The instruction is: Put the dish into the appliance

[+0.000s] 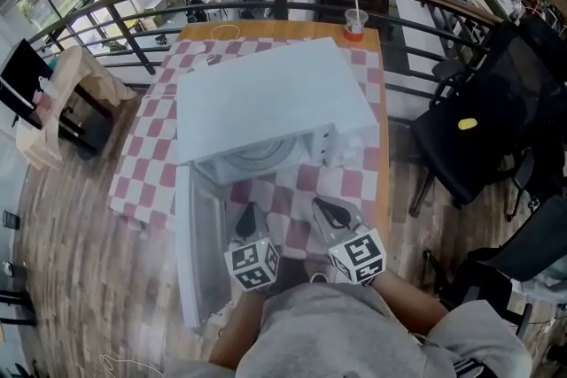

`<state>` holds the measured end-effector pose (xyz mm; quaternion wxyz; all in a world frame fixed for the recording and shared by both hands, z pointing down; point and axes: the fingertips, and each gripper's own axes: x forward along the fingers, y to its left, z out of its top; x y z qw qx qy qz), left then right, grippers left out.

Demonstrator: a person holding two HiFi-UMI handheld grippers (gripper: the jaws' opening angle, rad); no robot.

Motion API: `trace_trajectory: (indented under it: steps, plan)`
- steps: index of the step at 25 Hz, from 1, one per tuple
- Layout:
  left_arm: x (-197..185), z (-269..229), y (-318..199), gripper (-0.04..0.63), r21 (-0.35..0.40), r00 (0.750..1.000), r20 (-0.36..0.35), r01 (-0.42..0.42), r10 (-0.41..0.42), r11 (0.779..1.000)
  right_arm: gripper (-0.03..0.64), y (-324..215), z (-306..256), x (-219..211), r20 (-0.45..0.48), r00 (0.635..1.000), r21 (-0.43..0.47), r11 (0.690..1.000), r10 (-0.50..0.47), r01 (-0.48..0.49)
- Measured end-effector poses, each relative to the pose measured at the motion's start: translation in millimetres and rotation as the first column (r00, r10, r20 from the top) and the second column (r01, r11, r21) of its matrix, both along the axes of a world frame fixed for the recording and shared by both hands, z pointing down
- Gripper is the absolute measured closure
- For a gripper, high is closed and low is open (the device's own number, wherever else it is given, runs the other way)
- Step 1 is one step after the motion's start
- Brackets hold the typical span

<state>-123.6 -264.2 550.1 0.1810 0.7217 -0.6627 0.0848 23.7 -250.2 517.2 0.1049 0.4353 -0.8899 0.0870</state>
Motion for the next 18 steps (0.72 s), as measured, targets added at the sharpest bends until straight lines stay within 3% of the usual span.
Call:
trace_trajectory:
  steps: [6,18]
  plan:
    - [5,-36,45,0.584,0.065,1.0,0.008,0.002,-0.003,0.998,0.618,26,-16,25,0.002,1.0,0.027,1.0,0.01,-0.01]
    - [7,-56,71,0.584,0.079,0.999,0.002,-0.041,0.041,0.996,0.617,44,-24,57,-0.024,0.995,0.001,0.995,0.098,-0.098]
